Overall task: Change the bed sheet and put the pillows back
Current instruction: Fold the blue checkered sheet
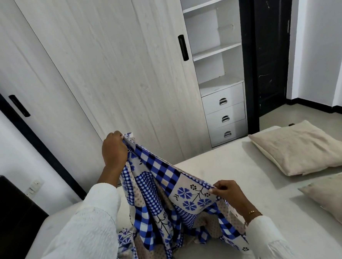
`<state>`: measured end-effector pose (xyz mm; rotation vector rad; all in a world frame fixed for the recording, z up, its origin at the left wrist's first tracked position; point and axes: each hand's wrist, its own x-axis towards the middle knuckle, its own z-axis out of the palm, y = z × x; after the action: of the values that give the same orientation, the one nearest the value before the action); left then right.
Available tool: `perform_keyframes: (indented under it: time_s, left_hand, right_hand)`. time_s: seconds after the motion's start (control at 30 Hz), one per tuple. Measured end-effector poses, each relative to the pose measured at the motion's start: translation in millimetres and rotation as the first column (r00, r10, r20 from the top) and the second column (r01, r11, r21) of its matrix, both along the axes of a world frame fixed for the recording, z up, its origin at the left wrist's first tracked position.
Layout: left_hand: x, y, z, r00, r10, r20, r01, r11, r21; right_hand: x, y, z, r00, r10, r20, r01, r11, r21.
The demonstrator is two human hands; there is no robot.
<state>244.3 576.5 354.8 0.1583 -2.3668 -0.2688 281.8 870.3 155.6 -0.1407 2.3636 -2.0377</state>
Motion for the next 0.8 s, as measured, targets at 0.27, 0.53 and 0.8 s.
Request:
perform_keyframes:
  time_s: [0.27,0.53,0.8]
  left_hand:
    - [3.2,-3.9,0.2,1.0,-0.003,-0.015,0.004,0.995,0.104]
    - [-32.9,-20.9,-18.1,0.972,-0.048,0.228,-0.192,0.389,0.901]
    - [-67.6,24.3,-48.3,0.999,0.036,-0.037,0.005,0.642,0.767]
  right_hand:
    - [2.7,3.5,12.8,0.992,-0.118,-0.04,0.115,0.991,-0.066]
    - [-16.0,-15.1,54.9,0.98,0.097,0.174,-0.043,0.956,-0.29]
    - [-55.7,-41.3,71.0,0.789,-0.555,0.262,0.588,0.806,-0.065]
